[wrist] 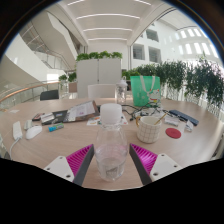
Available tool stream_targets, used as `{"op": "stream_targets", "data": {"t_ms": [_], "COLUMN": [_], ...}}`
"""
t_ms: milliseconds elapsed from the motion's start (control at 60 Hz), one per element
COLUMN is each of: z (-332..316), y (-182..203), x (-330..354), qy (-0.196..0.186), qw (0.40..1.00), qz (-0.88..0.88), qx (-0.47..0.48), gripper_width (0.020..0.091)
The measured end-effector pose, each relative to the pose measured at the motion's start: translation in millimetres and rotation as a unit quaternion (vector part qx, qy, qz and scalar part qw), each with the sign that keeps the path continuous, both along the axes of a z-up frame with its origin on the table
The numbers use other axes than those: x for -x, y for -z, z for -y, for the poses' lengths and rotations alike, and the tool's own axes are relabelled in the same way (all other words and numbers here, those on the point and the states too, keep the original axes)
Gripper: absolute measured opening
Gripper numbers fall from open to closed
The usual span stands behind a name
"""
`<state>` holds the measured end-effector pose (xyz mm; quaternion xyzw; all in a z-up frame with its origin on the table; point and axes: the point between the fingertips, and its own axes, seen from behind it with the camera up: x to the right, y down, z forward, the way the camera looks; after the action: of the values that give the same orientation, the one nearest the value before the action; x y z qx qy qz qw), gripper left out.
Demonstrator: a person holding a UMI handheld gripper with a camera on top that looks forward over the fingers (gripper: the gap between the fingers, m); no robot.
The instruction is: Pour water
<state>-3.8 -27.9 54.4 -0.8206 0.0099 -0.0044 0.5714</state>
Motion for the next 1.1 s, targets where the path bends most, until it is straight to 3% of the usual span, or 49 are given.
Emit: {"op": "stream_targets", "data": {"t_ms": [33,50,83,283,467,567,583,600,667,783,917,933,1100], "z": [-10,-13,-18,-33,-47,-68,-74,-80,-99,-127,-132,-138,-149], "y": [1,2,4,4,6,-32,-39,-45,-64,-72,-95,-102,-127], "x": [0,0,3,-4,4,11,11,12,2,-4,-1,6,-11], "qy": [-0.005,-0.008,-0.018,-0.011,-0.038,-0.039,-0.037,-0.034,-0.018,0.01,-0.003,0.011,0.016], "qw": [1.0,1.0,1.0,1.0,0.999,0.993,0.99,0.985,0.951,0.83,0.616,0.603,0.465], "qz": [-0.001,-0.001,0.001,0.005,-0.013,-0.109,-0.139,-0.168,-0.307,-0.552,-0.775,-0.786,-0.877], "qx": [-0.004,-0.004,0.0,-0.007,0.012,0.002,0.001,0.005,0.017,0.081,0.141,0.139,0.124], "gripper_width": [0.0787,0.0737,0.053,0.0364,0.0364,0.0365,0.0334,0.0364,0.0365,0.0362,0.0362,0.0364,0.0362]}}
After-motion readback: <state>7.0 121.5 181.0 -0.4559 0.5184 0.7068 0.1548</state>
